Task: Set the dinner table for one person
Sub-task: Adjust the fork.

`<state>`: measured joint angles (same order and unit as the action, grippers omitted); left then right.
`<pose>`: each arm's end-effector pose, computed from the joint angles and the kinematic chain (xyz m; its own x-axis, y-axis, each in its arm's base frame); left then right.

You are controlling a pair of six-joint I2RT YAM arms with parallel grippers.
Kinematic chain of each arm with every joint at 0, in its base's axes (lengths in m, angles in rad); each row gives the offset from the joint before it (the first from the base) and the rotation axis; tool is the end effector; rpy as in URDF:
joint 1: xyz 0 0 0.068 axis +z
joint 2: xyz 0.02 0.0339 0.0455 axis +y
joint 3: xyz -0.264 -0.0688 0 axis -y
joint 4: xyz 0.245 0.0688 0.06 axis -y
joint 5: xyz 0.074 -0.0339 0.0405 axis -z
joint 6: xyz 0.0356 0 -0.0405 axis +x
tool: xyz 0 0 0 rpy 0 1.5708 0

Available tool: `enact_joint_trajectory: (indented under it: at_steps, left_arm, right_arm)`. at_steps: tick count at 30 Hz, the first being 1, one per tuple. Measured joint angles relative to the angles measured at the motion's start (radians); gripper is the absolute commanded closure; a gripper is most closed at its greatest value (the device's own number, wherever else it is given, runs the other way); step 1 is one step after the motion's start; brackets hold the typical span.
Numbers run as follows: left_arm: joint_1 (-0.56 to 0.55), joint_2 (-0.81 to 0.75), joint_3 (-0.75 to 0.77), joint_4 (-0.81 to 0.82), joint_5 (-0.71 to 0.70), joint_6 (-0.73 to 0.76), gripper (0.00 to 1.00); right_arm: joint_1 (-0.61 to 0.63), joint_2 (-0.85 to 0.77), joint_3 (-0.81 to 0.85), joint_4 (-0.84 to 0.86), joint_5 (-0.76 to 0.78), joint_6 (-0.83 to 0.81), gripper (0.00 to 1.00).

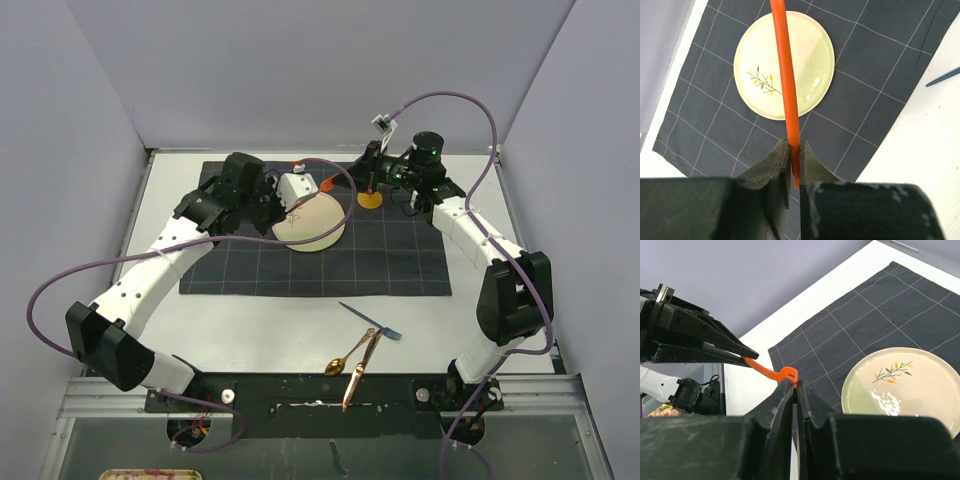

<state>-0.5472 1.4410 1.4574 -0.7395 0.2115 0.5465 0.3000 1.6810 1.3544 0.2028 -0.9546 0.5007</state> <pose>0.2620 -0.1684 0.3673 -0.1486 0.6855 -0.7127 0.8431 0.4645 0.2710 0.3680 0.1442 0.3424 -0.5569 0.1181 -0.8222 -0.7719 0.2919 0.5648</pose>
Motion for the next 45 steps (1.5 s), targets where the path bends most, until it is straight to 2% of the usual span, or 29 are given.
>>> enact_joint_trajectory:
  at_steps: [7, 10, 14, 24, 30, 40, 45]
  left_arm:
    - [-0.004, 0.0, -0.006, 0.007, -0.017, -0.027, 1.0]
    - [-0.008, 0.0, -0.013, 0.014, -0.025, -0.056, 1.0]
    - [-0.01, 0.0, -0.04, 0.019, -0.026, -0.098, 1.0]
    - [-0.002, -0.001, -0.094, 0.023, -0.082, -0.169, 1.0]
    - [0.038, -0.009, -0.111, 0.068, -0.148, -0.23, 1.0]
    - [0.228, -0.013, -0.252, 0.199, -0.127, -0.524, 1.0]
    - [0.264, -0.009, -0.311, 0.292, -0.108, -0.649, 1.0]
  right_arm:
    - [0.0, 0.0, 0.0, -0.003, 0.002, -0.001, 0.93]
    - [-0.005, 0.0, 0.001, -0.011, 0.003, -0.004, 0.8]
    - [-0.007, 0.0, 0.007, -0.022, 0.005, -0.014, 0.73]
    - [-0.047, 0.0, 0.014, -0.026, 0.013, -0.023, 0.73]
    - [-0.077, -0.001, 0.015, -0.04, 0.012, -0.026, 0.73]
    - [-0.136, -0.037, 0.014, -0.054, 0.011, -0.019, 0.77]
    - [-0.159, -0.069, 0.014, -0.085, 0.014, -0.032, 0.78]
